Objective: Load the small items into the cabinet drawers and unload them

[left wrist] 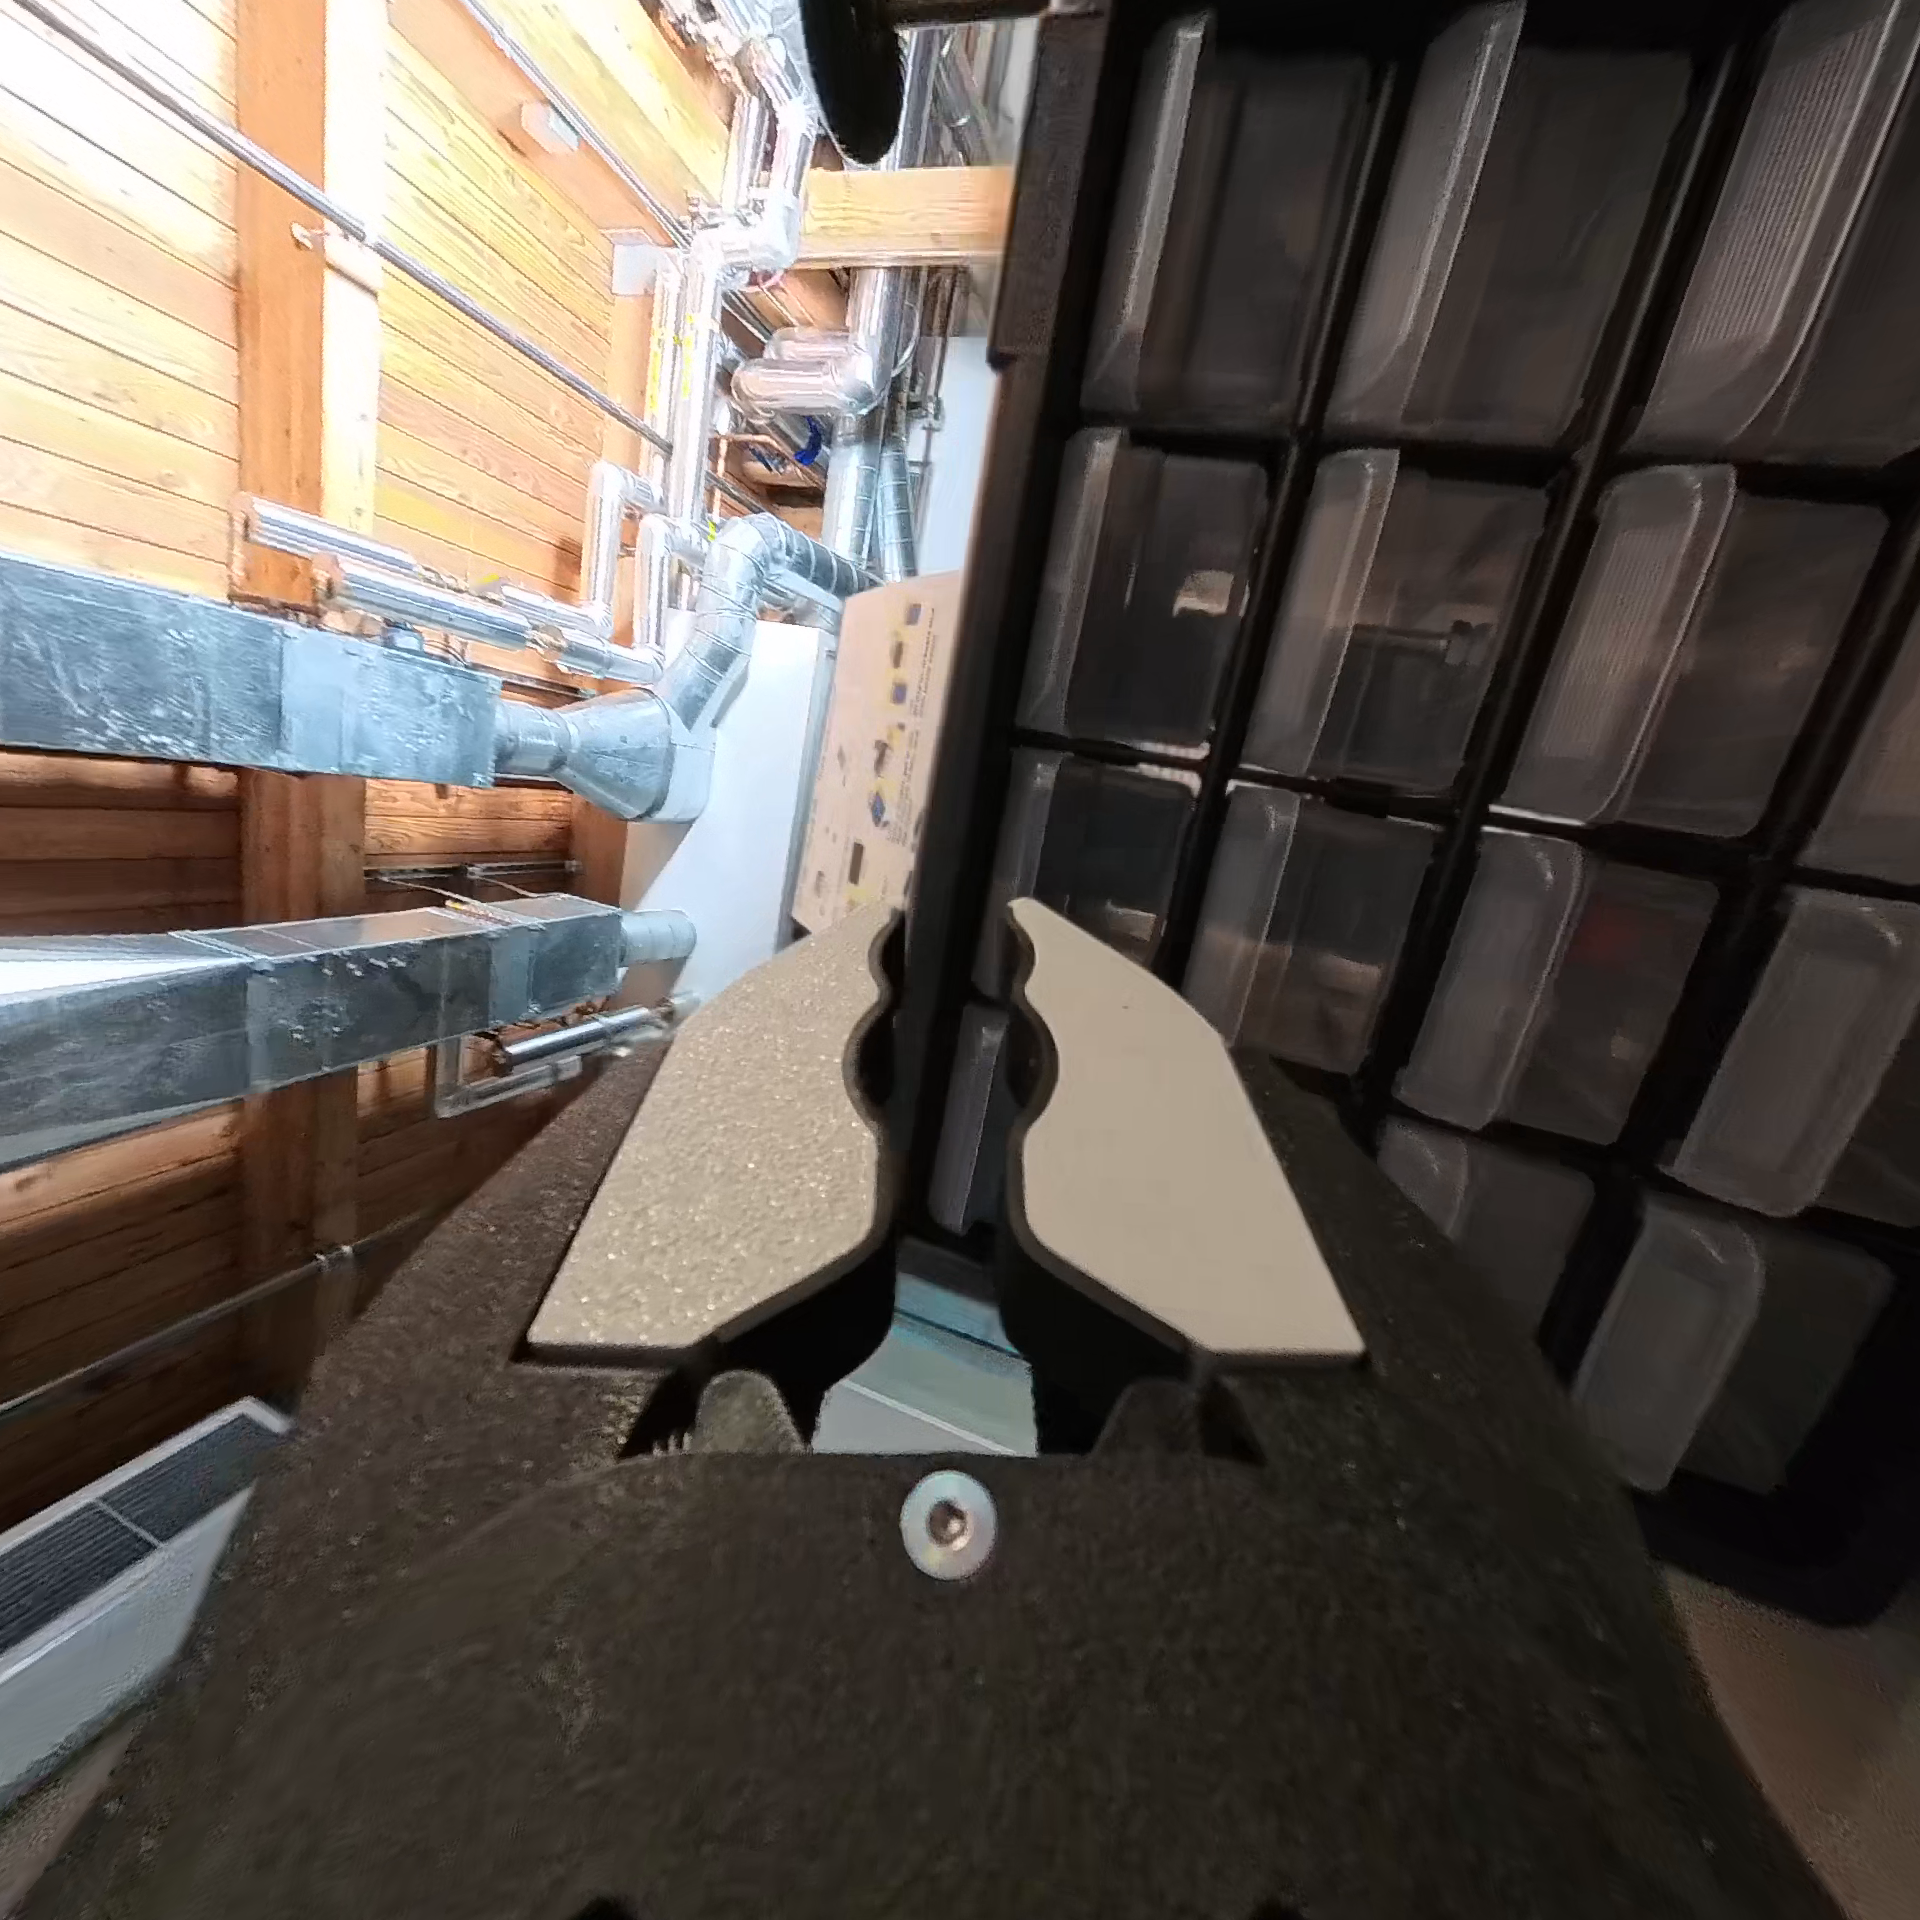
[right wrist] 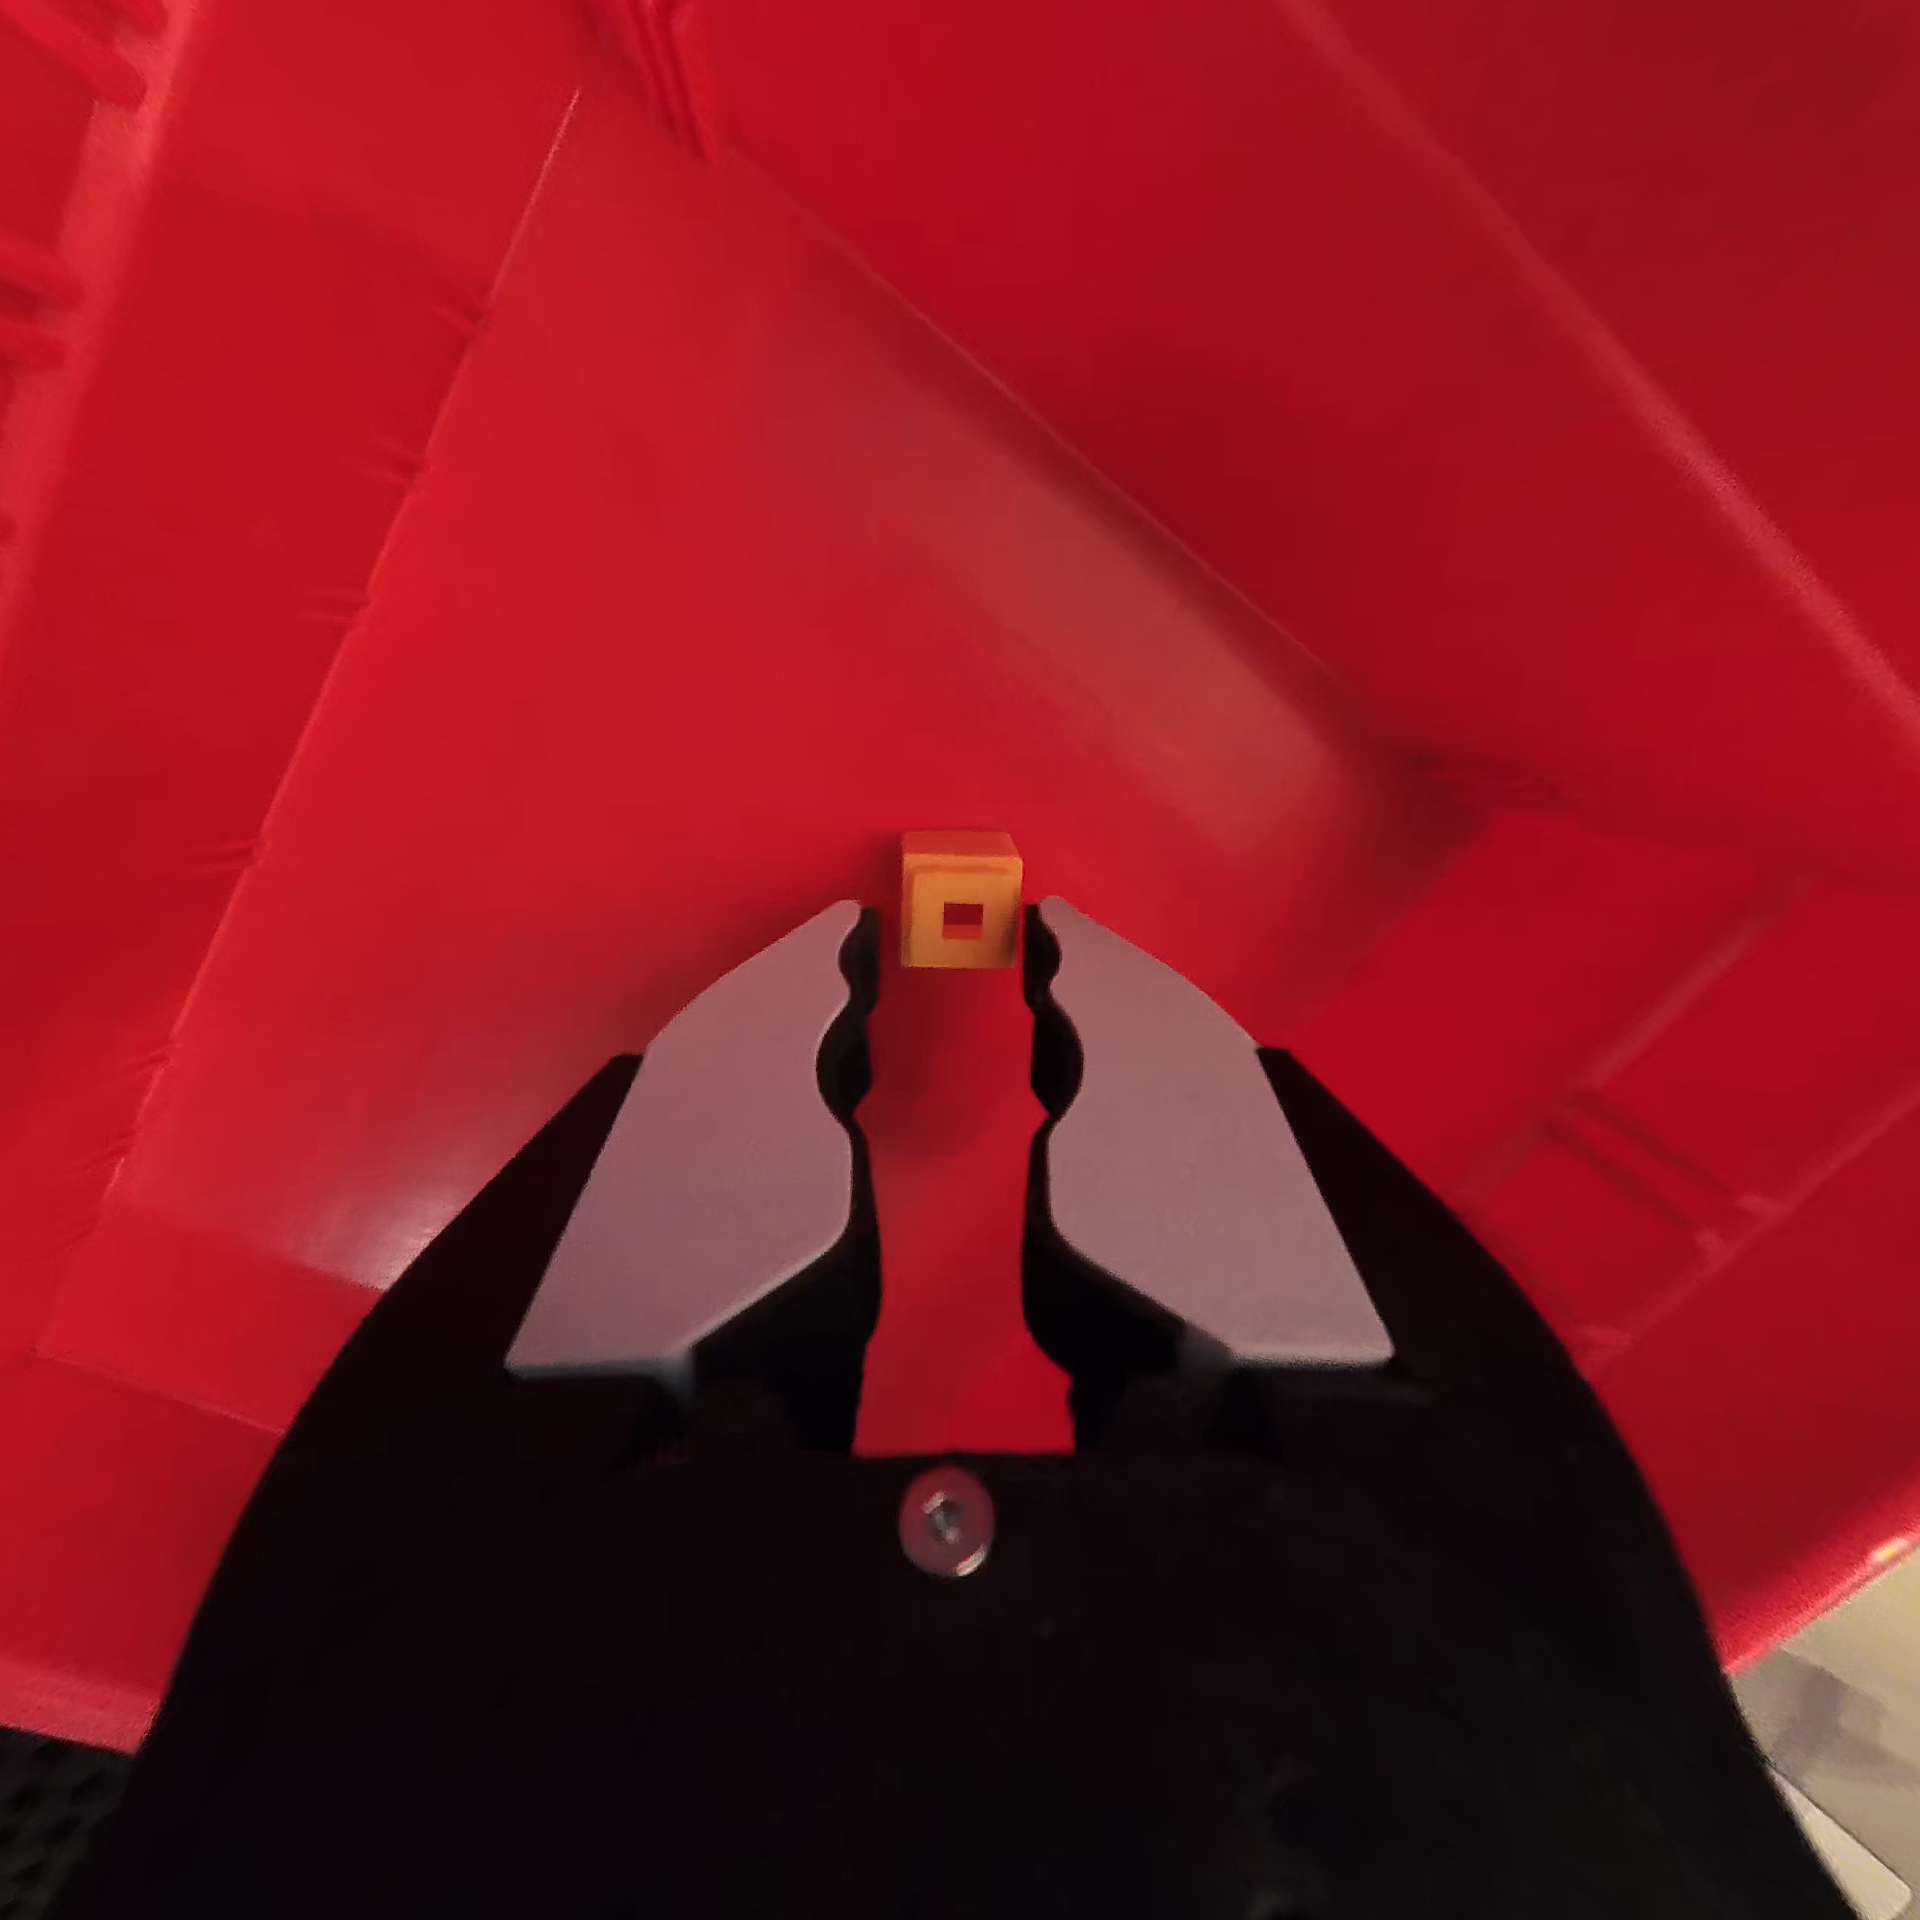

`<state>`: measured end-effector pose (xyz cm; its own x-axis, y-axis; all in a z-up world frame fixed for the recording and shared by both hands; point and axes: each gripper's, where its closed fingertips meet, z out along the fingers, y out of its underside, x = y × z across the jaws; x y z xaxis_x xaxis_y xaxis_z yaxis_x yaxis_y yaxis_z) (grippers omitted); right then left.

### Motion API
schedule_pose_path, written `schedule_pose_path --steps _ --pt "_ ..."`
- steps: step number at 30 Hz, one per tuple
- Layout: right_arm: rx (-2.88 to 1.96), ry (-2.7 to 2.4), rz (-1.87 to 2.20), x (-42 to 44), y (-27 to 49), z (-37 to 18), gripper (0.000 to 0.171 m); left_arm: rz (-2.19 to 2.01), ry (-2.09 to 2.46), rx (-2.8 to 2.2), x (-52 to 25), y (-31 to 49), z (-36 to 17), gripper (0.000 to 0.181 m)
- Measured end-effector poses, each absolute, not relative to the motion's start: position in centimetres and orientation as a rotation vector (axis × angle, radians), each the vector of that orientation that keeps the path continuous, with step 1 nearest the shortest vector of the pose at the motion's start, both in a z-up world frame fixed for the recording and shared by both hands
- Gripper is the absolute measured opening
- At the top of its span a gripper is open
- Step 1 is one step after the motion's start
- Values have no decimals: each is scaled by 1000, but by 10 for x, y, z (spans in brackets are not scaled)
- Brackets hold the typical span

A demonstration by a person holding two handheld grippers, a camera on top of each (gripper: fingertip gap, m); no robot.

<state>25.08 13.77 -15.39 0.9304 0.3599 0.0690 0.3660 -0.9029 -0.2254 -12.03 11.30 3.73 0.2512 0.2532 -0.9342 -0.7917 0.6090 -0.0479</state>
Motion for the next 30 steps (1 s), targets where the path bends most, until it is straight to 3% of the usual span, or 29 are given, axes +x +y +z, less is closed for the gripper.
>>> schedule_pose_path --steps 8,15,30 --pt "-2654 -454 -90 252 143 -131 45 747 1156 -752 -160 113 4 15" --pt "-2402 -339 -9 240 126 -89 45 744 1226 -792 -157 122 -15 15" --pt "-2104 -359 -39 191 77 -58 44 738 1299 -807 -170 132 -37 16"
